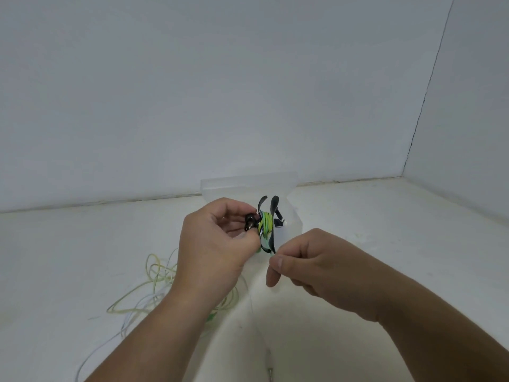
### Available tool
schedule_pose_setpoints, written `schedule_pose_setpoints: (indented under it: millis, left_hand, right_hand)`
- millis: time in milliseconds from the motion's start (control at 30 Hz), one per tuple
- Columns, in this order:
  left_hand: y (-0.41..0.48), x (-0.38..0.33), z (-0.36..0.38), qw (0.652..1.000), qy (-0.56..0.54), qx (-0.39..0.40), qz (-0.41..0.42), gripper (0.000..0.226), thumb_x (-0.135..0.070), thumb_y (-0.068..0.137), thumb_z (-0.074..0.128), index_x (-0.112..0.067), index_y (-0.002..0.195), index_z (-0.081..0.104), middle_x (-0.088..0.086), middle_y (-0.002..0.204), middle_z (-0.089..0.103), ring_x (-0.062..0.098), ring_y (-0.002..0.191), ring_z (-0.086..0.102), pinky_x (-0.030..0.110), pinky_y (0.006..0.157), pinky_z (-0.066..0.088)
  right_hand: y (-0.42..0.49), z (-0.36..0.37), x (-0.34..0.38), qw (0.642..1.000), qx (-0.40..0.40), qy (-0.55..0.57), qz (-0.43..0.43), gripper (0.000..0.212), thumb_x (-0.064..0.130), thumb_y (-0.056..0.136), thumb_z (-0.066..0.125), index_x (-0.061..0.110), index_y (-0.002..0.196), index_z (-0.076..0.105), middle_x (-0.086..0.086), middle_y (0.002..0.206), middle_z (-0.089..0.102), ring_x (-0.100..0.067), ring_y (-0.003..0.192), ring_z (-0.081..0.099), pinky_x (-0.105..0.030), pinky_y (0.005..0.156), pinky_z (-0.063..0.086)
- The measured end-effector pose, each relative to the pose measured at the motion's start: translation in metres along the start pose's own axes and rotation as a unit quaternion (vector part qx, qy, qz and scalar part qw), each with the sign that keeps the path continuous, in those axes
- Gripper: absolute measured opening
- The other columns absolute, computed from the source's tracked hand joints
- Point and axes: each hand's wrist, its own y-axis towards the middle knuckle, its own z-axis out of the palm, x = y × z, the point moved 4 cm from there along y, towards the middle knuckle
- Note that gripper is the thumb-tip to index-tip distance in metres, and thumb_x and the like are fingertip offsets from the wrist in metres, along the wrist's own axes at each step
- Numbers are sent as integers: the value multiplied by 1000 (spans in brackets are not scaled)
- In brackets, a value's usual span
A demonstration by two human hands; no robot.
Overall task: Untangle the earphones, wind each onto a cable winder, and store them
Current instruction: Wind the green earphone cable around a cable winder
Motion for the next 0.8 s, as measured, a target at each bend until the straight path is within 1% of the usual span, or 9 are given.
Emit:
schedule_pose_setpoints:
  millis: [200,300,400,467,567,633,667,733,800]
  left_hand:
    - [4,0,-4,1000,-9,2,-4,26,11,71,73,-13,81,74,-1,68,74,4,64,69,10,60,49]
    - [2,1,-2,999,33,2,25,28,8,70,75,-19,80,74,-7,75,75,6,72,72,13,68,54]
    - [-4,0,3,994,88,19,62,27,1,69,78,-23,81,74,-13,78,74,1,79,71,12,78,53]
    - [-6,-1,4,988,121,31,88,28,-1,69,80,-26,83,75,-16,81,73,-1,83,70,12,81,52]
    - [-7,0,5,981,155,49,110,29,-5,70,82,-31,81,73,-21,83,72,-3,87,69,16,83,53]
    - [-6,0,6,981,154,65,103,27,-6,71,80,-30,82,74,-19,83,74,-2,88,69,19,82,54]
    - [-6,-1,7,981,152,75,97,26,-5,71,79,-29,82,75,-19,82,74,-2,88,70,19,81,54]
    - [-7,-1,9,982,140,95,85,27,-1,71,78,-27,80,76,-18,81,75,-3,86,70,17,79,54]
    - [-7,0,10,986,105,111,62,28,3,72,77,-24,78,76,-14,79,76,1,84,72,22,79,56]
  right_hand:
    - [-1,-10,1,997,-44,57,10,38,23,97,54,14,63,69,9,50,38,-12,47,27,-20,44,23]
    - [0,-3,4,998,-25,56,-24,38,26,98,54,14,65,70,9,52,39,-14,51,28,-25,49,24]
    - [-1,-1,7,997,-16,49,-58,34,28,98,56,16,70,72,12,51,40,-9,49,33,-23,50,28]
    - [-3,-3,10,995,-23,41,-85,29,27,95,60,17,71,72,9,50,38,-10,49,33,-23,51,26]
    - [-4,-17,11,985,-104,81,-110,21,25,85,65,12,71,73,3,50,35,-16,51,27,-28,50,20]
    - [-4,-29,6,971,-169,131,-107,20,28,77,62,13,70,73,2,50,34,-18,50,26,-29,51,20]
    - [-4,-33,5,966,-189,139,-105,20,28,78,63,15,69,74,0,50,33,-19,50,25,-30,51,20]
    - [-5,-37,5,963,-226,109,-102,22,26,87,67,16,68,74,3,46,33,-16,46,26,-26,48,23]
    - [-7,-42,3,953,-275,78,-98,23,22,90,66,16,68,73,8,43,33,-7,38,27,-15,40,24]
